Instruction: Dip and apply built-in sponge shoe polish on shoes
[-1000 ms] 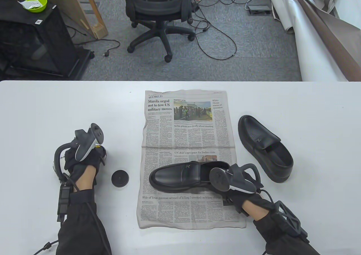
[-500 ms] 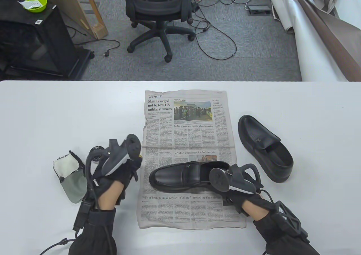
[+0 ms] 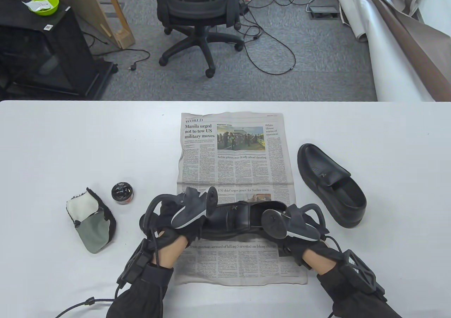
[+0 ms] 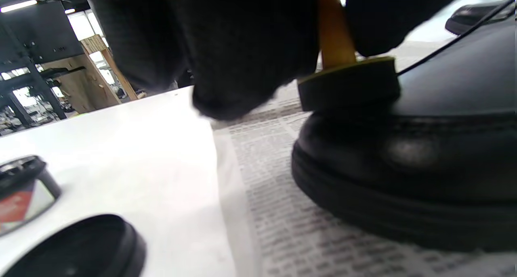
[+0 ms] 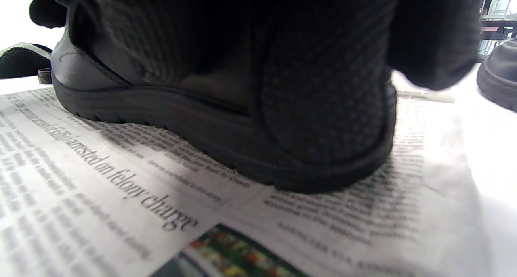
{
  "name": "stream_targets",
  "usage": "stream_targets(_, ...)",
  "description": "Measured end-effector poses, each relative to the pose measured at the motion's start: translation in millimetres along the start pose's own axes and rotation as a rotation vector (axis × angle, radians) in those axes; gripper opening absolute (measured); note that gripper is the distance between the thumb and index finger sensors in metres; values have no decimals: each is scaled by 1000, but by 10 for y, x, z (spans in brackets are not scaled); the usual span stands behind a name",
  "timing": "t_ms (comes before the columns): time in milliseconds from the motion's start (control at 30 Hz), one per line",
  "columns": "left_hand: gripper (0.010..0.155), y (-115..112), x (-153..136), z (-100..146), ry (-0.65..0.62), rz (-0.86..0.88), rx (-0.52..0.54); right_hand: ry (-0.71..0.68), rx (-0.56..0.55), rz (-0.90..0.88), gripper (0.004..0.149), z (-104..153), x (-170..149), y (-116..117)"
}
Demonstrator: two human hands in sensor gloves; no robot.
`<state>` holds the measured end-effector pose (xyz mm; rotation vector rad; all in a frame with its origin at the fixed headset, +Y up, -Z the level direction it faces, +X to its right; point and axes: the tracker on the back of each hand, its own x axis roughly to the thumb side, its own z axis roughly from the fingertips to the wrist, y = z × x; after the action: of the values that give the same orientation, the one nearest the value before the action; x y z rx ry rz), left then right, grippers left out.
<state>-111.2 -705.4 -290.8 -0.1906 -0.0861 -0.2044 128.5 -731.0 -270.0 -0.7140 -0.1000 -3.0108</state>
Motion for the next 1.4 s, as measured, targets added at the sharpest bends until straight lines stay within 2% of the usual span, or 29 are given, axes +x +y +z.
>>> stream_targets(33,49,11,-16,20,-11,27,17,1,1,0,44,0,0,-1)
stream_targets(300,49,37,-16,161,-78,72,-64,6,-4,5,44,-4,2,-4)
stream_targets(500,48,54,130,240,-137,139,-39,6,9,3,44,-6,3,-5)
stream_targets(667,48,21,313,231,-120,77,128,0,14,-3,42,-12,-3,-6)
stream_targets(800,48,17,295,155,-78,73,178,-7,22,-8,42,-22,-8,-4)
stream_targets(1067,49,-46,115,16,8,91,128,-1,1,3,42,-21,-9,-1)
stream_targets(1167,49,-27,55,33,34,102,99,6,-12,7,42,-18,-9,-2)
stream_targets(1267,49,23,-3,77,58,106,26,14,-15,9,42,-32,-7,-4)
stream_targets(1400,49,52,-20,161,23,102,-46,17,-20,17,42,-29,-2,-5)
